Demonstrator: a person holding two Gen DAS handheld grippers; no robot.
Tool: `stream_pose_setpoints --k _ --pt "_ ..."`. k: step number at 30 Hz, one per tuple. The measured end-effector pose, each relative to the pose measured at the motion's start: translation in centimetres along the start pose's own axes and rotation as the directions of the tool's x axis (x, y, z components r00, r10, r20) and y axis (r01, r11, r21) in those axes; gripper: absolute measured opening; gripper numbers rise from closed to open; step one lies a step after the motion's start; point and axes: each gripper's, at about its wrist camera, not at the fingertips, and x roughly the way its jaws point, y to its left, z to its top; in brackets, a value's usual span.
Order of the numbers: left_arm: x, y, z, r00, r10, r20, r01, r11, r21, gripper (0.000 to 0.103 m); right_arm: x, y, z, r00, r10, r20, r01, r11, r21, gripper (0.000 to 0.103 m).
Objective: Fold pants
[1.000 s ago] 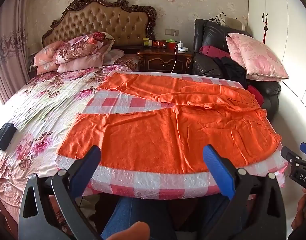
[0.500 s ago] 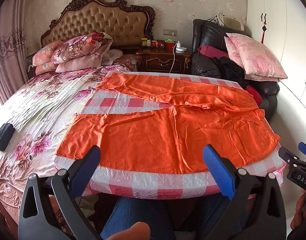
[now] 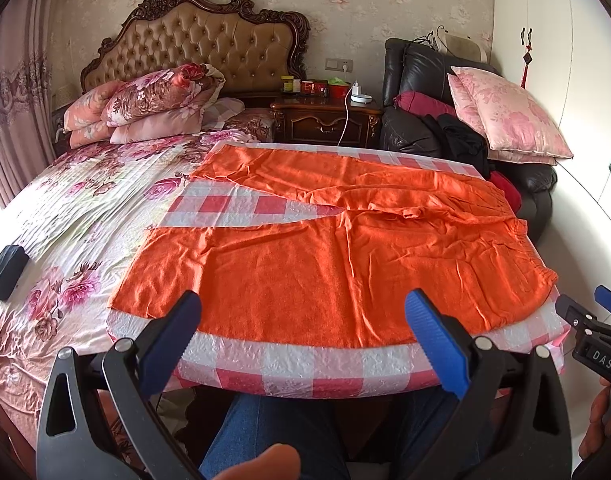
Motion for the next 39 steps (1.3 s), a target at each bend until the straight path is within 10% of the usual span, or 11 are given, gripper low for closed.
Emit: stream_pose_setpoints --k 39 --pt "-0.4 -0.2 0.0 1.000 -0.006 -0.004 0.006 1.000 -0.004 0.102 0.2 0.0 -0.1 1.000 0.001 -0.006 -0.001 1.000 0.000 0.088"
